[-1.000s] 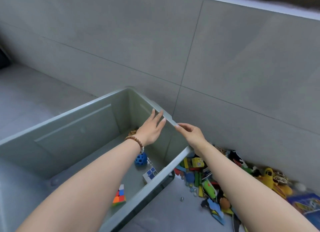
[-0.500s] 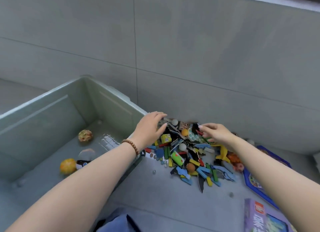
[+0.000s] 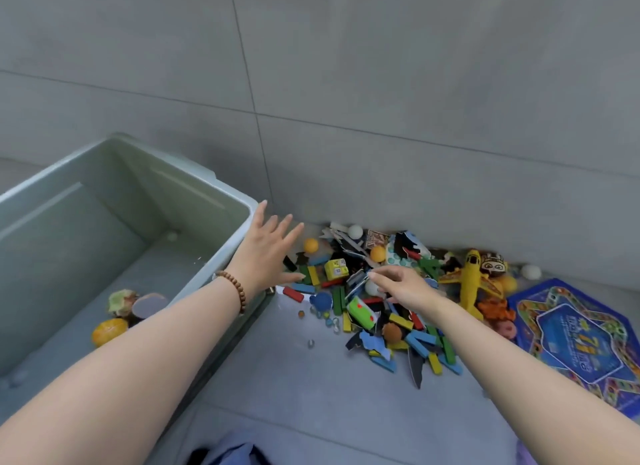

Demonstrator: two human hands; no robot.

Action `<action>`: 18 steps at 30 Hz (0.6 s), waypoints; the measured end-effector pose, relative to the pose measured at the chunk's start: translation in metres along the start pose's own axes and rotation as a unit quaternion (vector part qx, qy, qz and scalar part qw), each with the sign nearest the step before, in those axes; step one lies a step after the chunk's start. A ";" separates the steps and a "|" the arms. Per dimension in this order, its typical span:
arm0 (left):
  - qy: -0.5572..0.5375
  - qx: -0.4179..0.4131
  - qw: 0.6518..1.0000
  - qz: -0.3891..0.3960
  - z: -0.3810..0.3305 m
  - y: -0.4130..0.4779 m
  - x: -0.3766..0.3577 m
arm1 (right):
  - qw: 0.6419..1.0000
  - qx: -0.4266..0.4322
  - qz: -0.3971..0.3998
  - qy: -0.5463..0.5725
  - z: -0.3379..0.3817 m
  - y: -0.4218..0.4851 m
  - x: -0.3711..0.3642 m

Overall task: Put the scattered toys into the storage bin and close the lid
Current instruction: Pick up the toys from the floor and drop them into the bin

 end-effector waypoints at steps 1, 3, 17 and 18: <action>-0.008 0.010 1.000 0.000 0.007 0.003 -0.002 | 1.000 -0.002 0.002 0.002 -0.001 0.005 -0.002; -0.019 0.026 0.999 -0.007 0.019 0.010 -0.005 | 1.000 -0.007 0.001 0.002 -0.004 0.014 -0.002; -0.402 -0.017 0.911 0.091 -0.084 0.107 -0.098 | 0.990 -0.079 0.036 -0.114 -0.106 0.061 0.000; -0.407 -0.021 0.908 0.097 -0.087 0.114 -0.106 | 0.989 -0.082 0.033 -0.120 -0.112 0.066 -0.002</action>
Point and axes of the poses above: each hand's wrist, its own y-axis towards the middle knuckle, its own x-axis out of the back of the hand, z = x × y, the point moved 7 cm from there along y, towards the middle knuckle, and after that the axes turned 13 degrees about z, right-handed, at the moved point
